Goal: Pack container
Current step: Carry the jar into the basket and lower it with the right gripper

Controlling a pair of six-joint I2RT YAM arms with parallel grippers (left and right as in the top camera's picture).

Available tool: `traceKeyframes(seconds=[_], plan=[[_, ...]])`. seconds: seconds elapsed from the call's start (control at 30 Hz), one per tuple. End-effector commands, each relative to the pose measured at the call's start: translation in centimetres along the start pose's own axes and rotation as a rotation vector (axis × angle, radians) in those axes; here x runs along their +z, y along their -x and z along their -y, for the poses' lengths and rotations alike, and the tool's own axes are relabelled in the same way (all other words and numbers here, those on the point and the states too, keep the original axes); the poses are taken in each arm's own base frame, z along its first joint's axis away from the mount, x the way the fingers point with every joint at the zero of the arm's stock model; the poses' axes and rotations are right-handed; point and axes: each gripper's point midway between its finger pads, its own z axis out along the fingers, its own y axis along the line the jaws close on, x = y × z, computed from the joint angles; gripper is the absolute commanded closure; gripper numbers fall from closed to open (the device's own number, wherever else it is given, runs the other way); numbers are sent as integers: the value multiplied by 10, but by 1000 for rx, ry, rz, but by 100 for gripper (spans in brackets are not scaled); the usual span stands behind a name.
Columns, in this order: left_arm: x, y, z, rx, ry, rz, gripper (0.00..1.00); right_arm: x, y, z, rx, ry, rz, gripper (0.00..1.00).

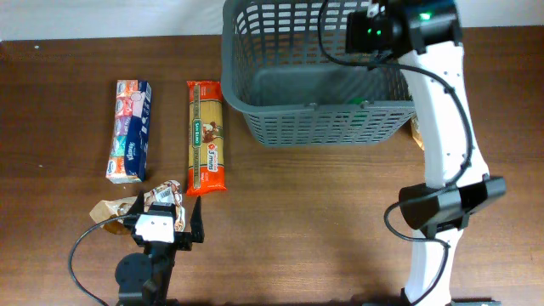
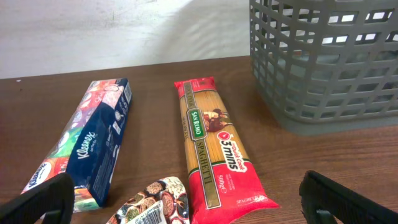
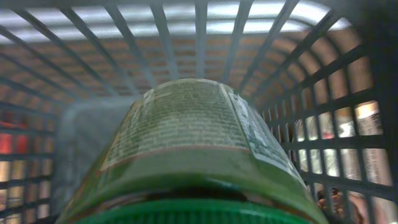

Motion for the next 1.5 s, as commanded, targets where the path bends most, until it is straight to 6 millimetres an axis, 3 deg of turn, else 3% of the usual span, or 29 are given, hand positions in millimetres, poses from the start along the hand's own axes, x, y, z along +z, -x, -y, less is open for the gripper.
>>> traceKeyframes(seconds=[0.0,0.27,0.43,0.7,1.03,1.47], plan=[[0,0,-2,-7,10,4,1,18,-7,5,-15,-37,-23,96],[0,0,-2,-7,10,4,1,75,-29,3,-11,-38,-122,96],[0,0,-2,-7,10,4,1,98,-45,12,77,-10,-201,96],[0,0,-2,-7,10,4,1,104,-54,37,136,-33,-253,96],[0,0,-2,-7,10,4,1,130,-84,37,102,-36,-370,96],[0,0,-2,-7,10,4,1,151,-103,37,97,-46,-434,96]])
